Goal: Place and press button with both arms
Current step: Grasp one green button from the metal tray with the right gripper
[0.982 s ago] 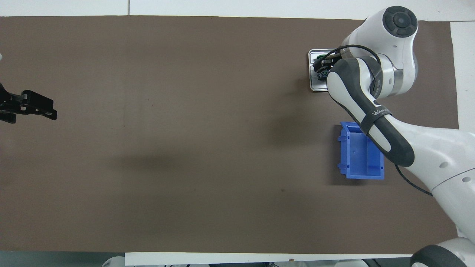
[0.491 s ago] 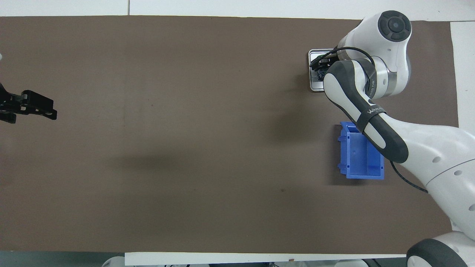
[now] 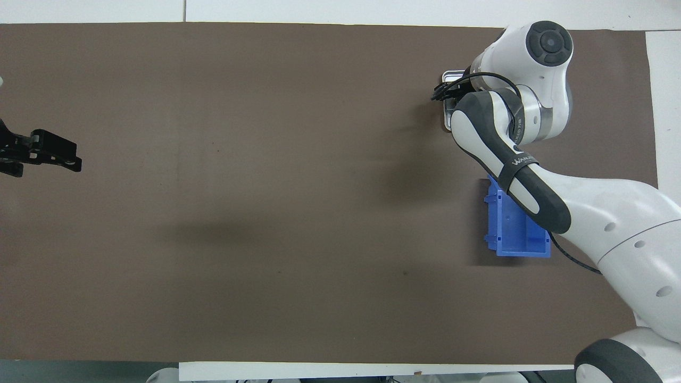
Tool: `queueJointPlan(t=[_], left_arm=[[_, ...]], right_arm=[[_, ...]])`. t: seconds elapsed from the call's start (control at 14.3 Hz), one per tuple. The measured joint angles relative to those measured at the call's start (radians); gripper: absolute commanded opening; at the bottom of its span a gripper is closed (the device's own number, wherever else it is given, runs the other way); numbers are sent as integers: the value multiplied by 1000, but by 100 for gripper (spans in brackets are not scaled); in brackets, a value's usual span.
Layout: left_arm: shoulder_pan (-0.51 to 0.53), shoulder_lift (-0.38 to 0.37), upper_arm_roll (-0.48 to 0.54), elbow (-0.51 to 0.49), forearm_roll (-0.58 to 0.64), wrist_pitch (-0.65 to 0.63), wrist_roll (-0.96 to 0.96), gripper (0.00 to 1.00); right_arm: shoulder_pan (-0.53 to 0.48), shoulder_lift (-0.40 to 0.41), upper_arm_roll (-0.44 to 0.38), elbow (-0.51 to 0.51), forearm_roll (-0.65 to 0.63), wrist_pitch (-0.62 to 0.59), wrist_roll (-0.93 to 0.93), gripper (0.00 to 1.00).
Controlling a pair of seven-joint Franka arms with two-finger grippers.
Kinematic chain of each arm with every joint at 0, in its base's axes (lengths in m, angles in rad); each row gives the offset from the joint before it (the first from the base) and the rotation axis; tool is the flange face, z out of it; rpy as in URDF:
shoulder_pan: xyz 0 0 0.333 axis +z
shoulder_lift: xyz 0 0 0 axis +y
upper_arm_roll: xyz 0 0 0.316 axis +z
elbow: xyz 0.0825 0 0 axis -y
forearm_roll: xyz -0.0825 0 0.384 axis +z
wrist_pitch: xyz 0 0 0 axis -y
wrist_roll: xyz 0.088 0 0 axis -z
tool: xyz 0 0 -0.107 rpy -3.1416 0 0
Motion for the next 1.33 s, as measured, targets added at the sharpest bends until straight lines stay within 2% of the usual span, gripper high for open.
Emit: queueJointPlan(t=[0.14, 0.35, 0.63, 0.84, 0.98, 1.12, 1.33], left_arm=[[0, 0, 0, 0, 0, 0, 0, 100], [0, 0, 0, 0, 0, 0, 0, 100], [0, 0, 0, 0, 0, 0, 0, 100], [0, 0, 0, 0, 0, 0, 0, 100], [0, 0, 0, 0, 0, 0, 0, 100], [0, 0, 0, 0, 0, 0, 0, 100], [0, 0, 0, 0, 0, 0, 0, 100]], right_arm=[[-2, 3, 0, 0, 0, -1, 0, 61], [-6, 3, 0, 0, 0, -1, 0, 50], [-7, 3, 0, 2, 0, -5, 0, 30], [-7, 3, 0, 2, 0, -8, 0, 11], [-8, 3, 0, 7, 0, -24, 0, 6], [-10, 3, -1, 31, 0, -71, 0, 6], [-11, -1, -3, 128, 0, -247, 0, 4]])
